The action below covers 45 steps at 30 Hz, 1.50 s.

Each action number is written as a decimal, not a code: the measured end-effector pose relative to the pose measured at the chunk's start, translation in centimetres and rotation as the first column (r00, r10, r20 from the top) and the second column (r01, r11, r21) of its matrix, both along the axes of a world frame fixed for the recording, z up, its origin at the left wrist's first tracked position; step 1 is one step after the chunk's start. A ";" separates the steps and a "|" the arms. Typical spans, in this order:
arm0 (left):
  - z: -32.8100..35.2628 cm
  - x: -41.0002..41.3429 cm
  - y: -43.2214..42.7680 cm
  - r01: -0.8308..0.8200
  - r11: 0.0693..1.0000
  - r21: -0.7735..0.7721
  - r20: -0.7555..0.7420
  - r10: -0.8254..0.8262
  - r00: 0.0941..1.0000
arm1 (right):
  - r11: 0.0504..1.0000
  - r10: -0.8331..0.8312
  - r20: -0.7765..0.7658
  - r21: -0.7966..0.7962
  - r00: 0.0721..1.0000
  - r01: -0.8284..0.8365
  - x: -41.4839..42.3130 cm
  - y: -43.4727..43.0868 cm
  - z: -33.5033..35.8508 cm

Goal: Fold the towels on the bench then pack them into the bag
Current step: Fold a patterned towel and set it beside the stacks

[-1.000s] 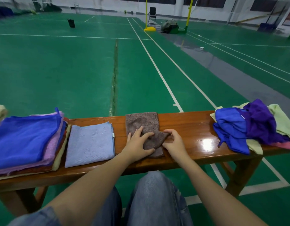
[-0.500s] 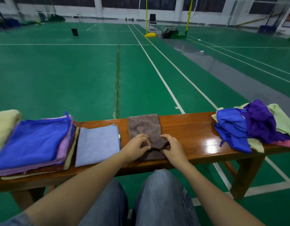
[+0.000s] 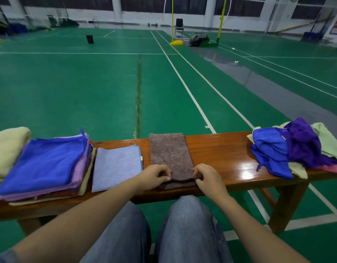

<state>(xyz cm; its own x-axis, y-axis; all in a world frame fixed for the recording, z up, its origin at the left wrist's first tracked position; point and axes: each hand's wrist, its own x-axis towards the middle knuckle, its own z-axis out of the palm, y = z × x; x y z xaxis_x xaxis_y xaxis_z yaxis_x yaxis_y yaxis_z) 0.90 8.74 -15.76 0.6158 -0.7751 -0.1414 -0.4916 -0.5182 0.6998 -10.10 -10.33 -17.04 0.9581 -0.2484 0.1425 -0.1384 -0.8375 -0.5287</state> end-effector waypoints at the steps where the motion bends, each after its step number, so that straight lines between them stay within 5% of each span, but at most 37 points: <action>1: 0.0 -0.1 0.0 0.016 1.000 0.013 0.016 -0.017 1.000 | 0.999 0.021 0.004 -0.048 1.000 -0.020 -0.2 -0.1 -0.1; 5: 0.2 -0.2 0.3 0.051 0.997 0.060 0.083 -0.056 0.995 | 0.986 0.117 -0.006 -0.123 0.993 -0.117 -0.8 -0.3 -0.1; 9: 0.4 -0.4 0.9 0.041 0.997 0.071 0.087 -0.048 0.995 | 0.989 0.138 -0.117 -0.035 0.984 -0.143 -1.0 -0.4 0.0; 15: 0.1 0.6 -0.8 -0.323 0.941 -0.104 0.133 0.335 0.933 | 0.999 0.019 -0.052 -0.029 0.998 -0.020 1.5 0.2 0.8; 19: 0.1 1.9 -1.9 -0.446 0.895 0.025 0.124 0.440 0.889 | 0.994 -0.010 -0.098 -0.109 0.995 -0.001 4.2 0.0 0.7; 23: -0.1 3.1 -3.1 -0.528 0.848 0.041 -0.010 0.528 0.849 | 0.999 -0.016 -0.292 -0.037 0.956 0.006 6.2 -0.1 0.6; 27: -0.5 3.9 -3.8 -0.579 0.811 -0.084 -0.177 0.560 0.810 | 0.998 -0.063 -0.298 -0.023 0.953 0.059 7.5 -0.1 0.7; 33: -0.4 3.6 -3.9 -0.601 0.789 -0.127 -0.289 0.550 0.783 | 0.896 -0.236 -0.231 0.325 0.944 0.304 8.5 0.4 1.4; 38: 0.1 2.7 -2.9 -0.575 0.806 -0.141 -0.334 0.508 0.794 | 0.774 -0.251 -0.257 0.525 0.933 0.353 9.0 0.4 2.0; 42: 0.4 2.4 -2.2 -0.583 0.798 -0.152 -0.398 0.491 0.775 | 0.700 -0.251 -0.332 0.587 0.909 0.407 9.0 0.8 1.9; 45: 0.6 2.3 -2.0 -0.572 0.807 -0.147 -0.407 0.478 0.778 | 0.792 -0.268 -0.371 0.441 0.889 0.423 8.7 0.9 1.7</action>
<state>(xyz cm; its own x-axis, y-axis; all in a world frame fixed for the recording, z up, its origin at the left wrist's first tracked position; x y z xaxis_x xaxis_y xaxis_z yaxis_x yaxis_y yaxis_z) 3.23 6.75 -15.14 0.8862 -0.3803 -0.2644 0.0946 -0.4103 0.9070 -1.38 -9.39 -15.36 0.7720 -0.5317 -0.3483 -0.5697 -0.3358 -0.7501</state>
